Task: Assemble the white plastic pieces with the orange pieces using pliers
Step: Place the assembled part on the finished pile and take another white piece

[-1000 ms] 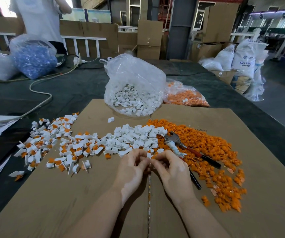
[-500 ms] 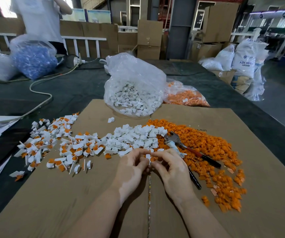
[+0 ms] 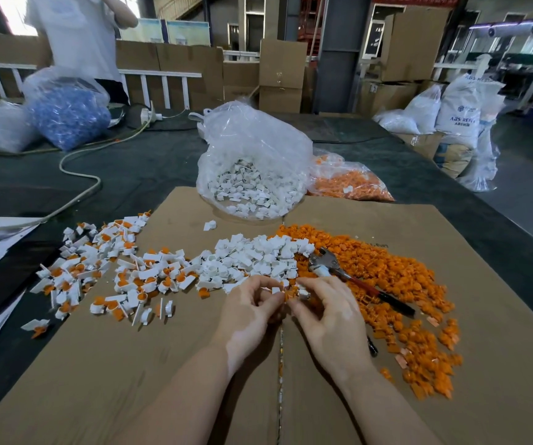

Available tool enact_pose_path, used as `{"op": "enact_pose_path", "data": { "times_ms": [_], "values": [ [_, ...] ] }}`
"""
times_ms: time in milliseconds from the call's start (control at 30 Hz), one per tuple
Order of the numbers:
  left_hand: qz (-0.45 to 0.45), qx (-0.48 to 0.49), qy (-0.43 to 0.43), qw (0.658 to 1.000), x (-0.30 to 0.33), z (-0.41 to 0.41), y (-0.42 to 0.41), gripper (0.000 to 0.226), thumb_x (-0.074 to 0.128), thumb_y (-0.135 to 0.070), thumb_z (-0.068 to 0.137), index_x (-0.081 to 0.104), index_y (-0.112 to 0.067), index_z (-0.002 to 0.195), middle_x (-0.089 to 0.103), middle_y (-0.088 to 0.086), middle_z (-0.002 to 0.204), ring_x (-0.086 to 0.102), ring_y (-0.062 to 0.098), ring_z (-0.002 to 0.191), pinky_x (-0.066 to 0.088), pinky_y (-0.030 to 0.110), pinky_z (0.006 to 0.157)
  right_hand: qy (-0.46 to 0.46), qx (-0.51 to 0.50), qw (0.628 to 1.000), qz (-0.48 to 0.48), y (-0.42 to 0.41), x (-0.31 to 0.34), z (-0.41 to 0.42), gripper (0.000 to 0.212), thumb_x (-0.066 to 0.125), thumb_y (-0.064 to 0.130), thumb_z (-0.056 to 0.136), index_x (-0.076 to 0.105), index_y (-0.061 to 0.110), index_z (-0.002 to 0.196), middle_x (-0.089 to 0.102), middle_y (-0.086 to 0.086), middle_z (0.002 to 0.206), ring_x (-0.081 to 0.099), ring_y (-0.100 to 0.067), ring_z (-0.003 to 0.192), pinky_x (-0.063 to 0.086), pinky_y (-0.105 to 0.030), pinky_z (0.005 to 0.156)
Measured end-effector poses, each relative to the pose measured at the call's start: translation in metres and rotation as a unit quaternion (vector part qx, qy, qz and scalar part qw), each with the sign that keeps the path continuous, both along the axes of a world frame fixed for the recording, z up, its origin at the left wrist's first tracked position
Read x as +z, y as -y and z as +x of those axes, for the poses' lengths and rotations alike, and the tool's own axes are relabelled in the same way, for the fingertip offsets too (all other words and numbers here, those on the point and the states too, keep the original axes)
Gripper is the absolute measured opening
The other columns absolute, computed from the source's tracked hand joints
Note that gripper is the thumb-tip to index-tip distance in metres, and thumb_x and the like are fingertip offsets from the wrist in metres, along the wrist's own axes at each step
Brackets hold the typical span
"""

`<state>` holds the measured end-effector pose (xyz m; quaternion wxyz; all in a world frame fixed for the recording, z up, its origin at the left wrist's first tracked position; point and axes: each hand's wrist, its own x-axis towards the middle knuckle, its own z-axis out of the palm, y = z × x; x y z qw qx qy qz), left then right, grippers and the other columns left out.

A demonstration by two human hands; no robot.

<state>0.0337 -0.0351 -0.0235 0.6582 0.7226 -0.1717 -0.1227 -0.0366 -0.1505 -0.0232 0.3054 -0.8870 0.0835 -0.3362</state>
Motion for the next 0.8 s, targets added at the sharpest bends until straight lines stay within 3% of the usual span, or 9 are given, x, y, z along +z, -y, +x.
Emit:
{"op": "enact_pose_path", "data": {
  "times_ms": [67, 133, 200, 267, 433, 567, 700, 800],
  "values": [
    [-0.011, 0.000, -0.017, 1.000, 0.001, 0.000, 0.000, 0.008, 0.060, -0.006, 0.088, 0.062, -0.011, 0.094, 0.054, 0.007, 0.062, 0.053, 0.011, 0.056, 0.045, 0.014, 0.054, -0.015, -0.120, 0.991, -0.062, 0.008, 0.006, -0.001, 0.029, 0.071, 0.020, 0.082, 0.066, 0.009, 0.108, 0.064, -0.006, 0.102, 0.058, -0.023, 0.099, 0.044, -0.040, 0.085],
    [-0.006, 0.000, -0.018, 1.000, 0.000, 0.001, 0.000, 0.008, 0.059, -0.007, 0.089, 0.062, -0.013, 0.095, 0.055, 0.003, 0.060, 0.054, 0.010, 0.056, 0.046, 0.014, 0.056, -0.155, -0.214, 0.961, -0.083, 0.018, 0.015, -0.001, 0.040, 0.057, 0.034, 0.090, 0.055, 0.013, 0.125, 0.055, -0.006, 0.122, 0.049, -0.023, 0.115, 0.035, -0.041, 0.096],
    [0.001, -0.002, -0.012, 1.000, 0.001, 0.002, 0.001, 0.008, 0.058, -0.008, 0.090, 0.062, -0.014, 0.096, 0.057, 0.001, 0.060, 0.055, 0.007, 0.056, 0.046, 0.014, 0.056, -0.305, -0.242, 0.917, -0.094, 0.029, 0.022, 0.000, 0.046, 0.048, 0.042, 0.090, 0.044, 0.019, 0.130, 0.041, -0.005, 0.135, 0.034, -0.023, 0.127, 0.024, -0.042, 0.106],
    [-0.006, -0.002, -0.018, 1.000, 0.002, 0.003, 0.001, 0.009, 0.057, -0.007, 0.091, 0.061, -0.012, 0.096, 0.057, 0.000, 0.060, 0.055, 0.003, 0.053, 0.046, 0.012, 0.055, -0.372, -0.230, 0.895, -0.091, 0.035, 0.027, 0.002, 0.048, 0.050, 0.045, 0.085, 0.044, 0.020, 0.126, 0.035, -0.007, 0.137, 0.029, -0.026, 0.129, 0.019, -0.045, 0.108],
    [-0.031, 0.003, -0.049, 0.998, 0.003, 0.004, 0.002, 0.009, 0.055, -0.004, 0.091, 0.059, -0.010, 0.096, 0.057, 0.002, 0.062, 0.054, 0.009, 0.056, 0.047, 0.015, 0.056, -0.388, -0.224, 0.881, -0.155, 0.039, 0.034, 0.006, 0.048, 0.049, 0.051, 0.086, 0.047, 0.017, 0.119, 0.039, -0.009, 0.131, 0.034, -0.027, 0.123, 0.028, -0.042, 0.102],
    [-0.064, 0.016, -0.103, 0.992, 0.004, 0.008, 0.004, 0.012, 0.056, -0.003, 0.090, 0.058, -0.005, 0.102, 0.056, 0.004, 0.062, 0.052, 0.013, 0.055, 0.046, 0.020, 0.055, -0.347, -0.190, 0.905, -0.159, 0.039, 0.045, 0.006, 0.038, 0.046, 0.048, 0.089, 0.042, 0.016, 0.110, 0.052, -0.005, 0.117, 0.049, -0.024, 0.110, 0.039, -0.036, 0.088],
    [-0.130, 0.047, -0.158, 0.978, 0.010, 0.016, 0.006, 0.012, 0.056, -0.001, 0.090, 0.058, -0.002, 0.101, 0.060, 0.005, 0.061, 0.051, 0.013, 0.054, 0.046, 0.024, 0.055, -0.358, -0.054, 0.932, -0.001, 0.033, 0.060, 0.007, 0.029, 0.041, 0.044, 0.093, 0.049, 0.016, 0.097, 0.053, -0.002, 0.093, 0.055, -0.021, 0.084, 0.043, -0.033, 0.071],
    [-0.145, 0.052, -0.152, 0.976, 0.020, 0.022, 0.006, 0.007, 0.054, -0.001, 0.091, 0.057, -0.003, 0.097, 0.059, 0.005, 0.062, 0.053, 0.009, 0.050, 0.045, 0.017, 0.047, -0.358, 0.047, 0.924, 0.127, 0.027, 0.067, 0.006, 0.032, 0.046, 0.038, 0.092, 0.048, 0.013, 0.072, 0.049, -0.001, 0.069, 0.047, -0.018, 0.058, 0.032, -0.029, 0.055]
  ]
}}
